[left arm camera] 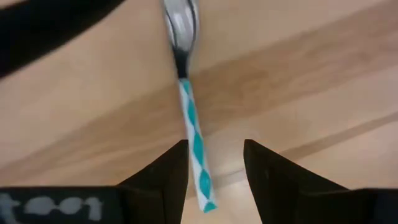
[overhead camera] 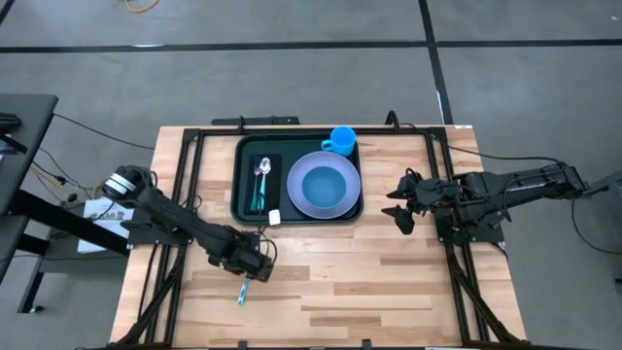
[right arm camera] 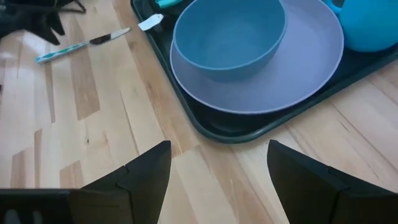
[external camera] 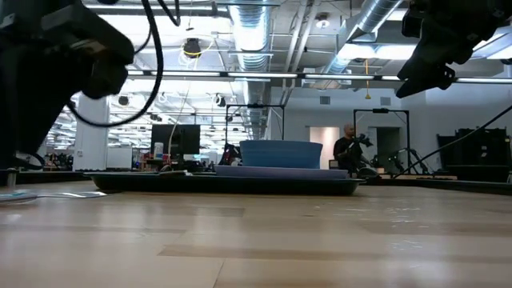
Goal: Set up tray
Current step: Put the blue knife on top of the black napkin to the right of the blue spoon
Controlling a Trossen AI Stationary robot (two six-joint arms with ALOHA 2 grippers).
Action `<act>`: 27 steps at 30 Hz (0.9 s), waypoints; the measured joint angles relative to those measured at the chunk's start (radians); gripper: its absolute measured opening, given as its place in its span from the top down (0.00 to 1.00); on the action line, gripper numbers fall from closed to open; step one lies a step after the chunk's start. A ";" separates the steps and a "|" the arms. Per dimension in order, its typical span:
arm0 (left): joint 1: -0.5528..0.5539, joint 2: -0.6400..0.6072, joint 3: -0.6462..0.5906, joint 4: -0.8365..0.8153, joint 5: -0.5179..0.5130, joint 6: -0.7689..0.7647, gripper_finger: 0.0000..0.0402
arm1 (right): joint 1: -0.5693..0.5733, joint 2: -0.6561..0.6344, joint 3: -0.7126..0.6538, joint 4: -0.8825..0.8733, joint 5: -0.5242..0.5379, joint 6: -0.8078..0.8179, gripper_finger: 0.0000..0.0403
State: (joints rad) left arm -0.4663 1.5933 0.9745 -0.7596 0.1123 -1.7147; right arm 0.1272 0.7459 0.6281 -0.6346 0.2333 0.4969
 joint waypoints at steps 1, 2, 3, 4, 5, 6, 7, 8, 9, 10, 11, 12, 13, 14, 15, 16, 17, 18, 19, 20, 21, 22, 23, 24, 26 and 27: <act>-0.001 0.017 0.000 0.024 0.012 0.000 0.65 | 0.000 0.000 0.000 0.000 0.000 0.000 0.37; -0.005 0.033 0.000 0.049 0.014 0.000 0.65 | 0.000 0.000 0.000 -0.001 -0.001 0.000 0.37; -0.007 0.046 0.000 0.066 0.012 -0.001 0.65 | 0.000 0.000 0.000 -0.001 -0.004 0.000 0.37; -0.009 0.061 0.000 0.077 0.012 -0.001 0.65 | 0.000 0.000 0.000 -0.001 -0.004 0.000 0.37; -0.010 0.076 0.000 0.080 0.010 -0.001 0.65 | 0.000 0.000 0.000 -0.001 -0.005 0.000 0.37; -0.012 0.092 0.000 0.078 0.011 -0.007 0.65 | 0.000 0.000 0.000 -0.002 -0.007 0.000 0.37; -0.013 0.106 0.000 0.071 0.013 -0.008 0.65 | 0.000 0.000 0.000 -0.001 -0.007 0.000 0.37; -0.013 0.120 0.000 0.068 0.015 -0.008 0.65 | 0.000 0.000 0.000 -0.001 -0.007 0.000 0.37; -0.013 0.129 0.001 0.064 0.017 -0.009 0.65 | 0.000 0.000 0.000 -0.002 -0.007 0.000 0.37; -0.013 0.142 0.000 0.068 0.015 -0.008 0.65 | 0.000 0.000 0.000 -0.001 -0.008 0.000 0.37; -0.013 0.148 0.000 0.070 0.017 -0.009 0.65 | 0.000 0.000 0.000 -0.001 -0.011 0.000 0.37; -0.013 0.143 -0.001 0.069 0.009 -0.010 0.65 | 0.000 0.000 0.000 -0.001 -0.014 0.001 0.37; -0.012 0.142 0.000 0.073 -0.005 -0.013 0.65 | 0.000 0.000 0.000 -0.001 -0.020 0.001 0.37; -0.012 0.142 0.000 0.073 -0.017 -0.018 0.65 | 0.000 0.000 0.000 -0.001 -0.024 0.001 0.37; -0.012 0.141 -0.001 0.068 -0.022 -0.024 0.65 | 0.000 0.000 0.000 -0.001 -0.025 0.001 0.37; -0.012 0.140 -0.001 0.063 -0.027 -0.024 0.65 | 0.000 0.000 0.000 -0.001 -0.026 0.001 0.37; -0.012 0.140 -0.001 0.060 -0.027 -0.024 0.65 | 0.000 0.000 0.000 -0.002 -0.026 0.001 0.37; -0.012 0.142 -0.001 0.060 -0.024 -0.024 0.65 | 0.000 0.000 0.000 -0.002 -0.026 0.001 0.37; -0.012 0.143 -0.001 0.061 -0.023 -0.028 0.65 | 0.000 0.000 0.000 -0.002 -0.026 0.001 0.37; -0.012 0.143 -0.001 0.059 -0.025 -0.034 0.65 | 0.000 0.000 0.000 -0.002 -0.026 0.001 0.37; -0.012 0.143 -0.001 0.060 -0.027 -0.038 0.65 | 0.000 0.000 0.000 -0.002 -0.026 0.001 0.37; -0.012 0.143 -0.001 0.060 -0.030 -0.042 0.65 | 0.000 0.000 0.000 -0.002 -0.026 0.001 0.37; -0.012 0.143 -0.001 0.058 -0.033 -0.045 0.65 | 0.000 0.000 0.000 -0.002 -0.026 0.001 0.37; -0.013 0.143 -0.001 0.053 -0.035 -0.050 0.65 | 0.000 0.000 0.000 -0.003 -0.025 0.001 0.37; -0.013 0.146 -0.001 0.043 -0.036 -0.052 0.67 | 0.000 0.000 0.000 -0.006 -0.025 0.000 0.37; -0.012 0.154 0.001 0.042 -0.032 -0.052 0.69 | 0.000 0.000 0.000 -0.006 -0.025 0.000 0.37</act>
State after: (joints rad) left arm -0.4788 1.7469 0.9752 -0.7175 0.0802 -1.7668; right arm 0.1275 0.7456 0.6285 -0.6405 0.2081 0.4973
